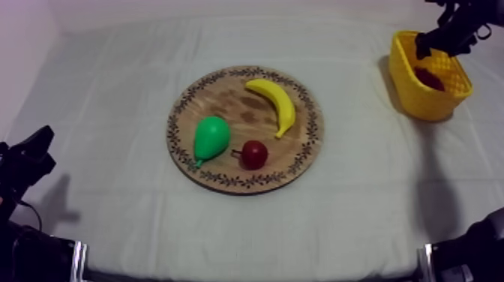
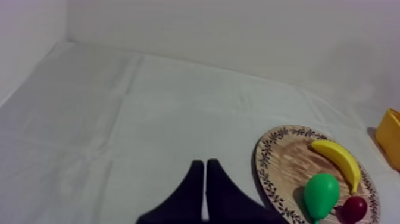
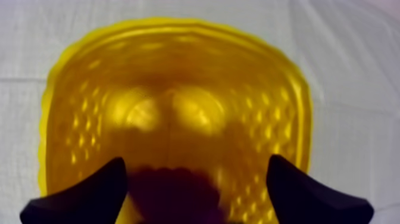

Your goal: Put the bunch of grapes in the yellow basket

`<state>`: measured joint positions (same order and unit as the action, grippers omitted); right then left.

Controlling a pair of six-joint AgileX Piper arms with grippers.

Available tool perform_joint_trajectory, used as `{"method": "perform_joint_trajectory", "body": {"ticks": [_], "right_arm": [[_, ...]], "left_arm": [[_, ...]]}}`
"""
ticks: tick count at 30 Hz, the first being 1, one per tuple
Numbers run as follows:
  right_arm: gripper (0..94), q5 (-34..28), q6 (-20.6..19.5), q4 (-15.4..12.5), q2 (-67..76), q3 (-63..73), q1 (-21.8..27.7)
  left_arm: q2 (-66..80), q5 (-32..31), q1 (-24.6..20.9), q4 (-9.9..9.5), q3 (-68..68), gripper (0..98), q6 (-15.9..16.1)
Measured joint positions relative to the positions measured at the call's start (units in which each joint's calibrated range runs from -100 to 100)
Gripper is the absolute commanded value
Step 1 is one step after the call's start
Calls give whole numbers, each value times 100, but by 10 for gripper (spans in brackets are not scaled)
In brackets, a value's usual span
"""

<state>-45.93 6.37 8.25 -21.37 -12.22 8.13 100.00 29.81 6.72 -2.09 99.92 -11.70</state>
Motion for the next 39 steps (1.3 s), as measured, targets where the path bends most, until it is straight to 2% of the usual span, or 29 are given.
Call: {"method": "perform_joint_trajectory", "body": {"ticks": [8,13,20,27,29,32,39], "right_arm": [[643,79,110,-25,661,-173,35],[573,387,93,49,1336,-621,51],[503,982,-60,153,2441,-1561,44],[427,2059,-321,284,3670,-2934,26],[401,2286,-324,202,4061,-3318,22],[373,2574,-201,-64,4613,-3887,19],[333,3127,465,-746,5948,-5259,-110]], "left_arm": [[0,0,0,0,0,1,0],[0,0,0,0,0,1,0],[0,0,0,0,0,1,0],[0,0,0,0,0,1,0],[0,0,0,0,0,1,0],[0,0,0,0,0,1,0],[0,0,0,0,0,1,0]]}}
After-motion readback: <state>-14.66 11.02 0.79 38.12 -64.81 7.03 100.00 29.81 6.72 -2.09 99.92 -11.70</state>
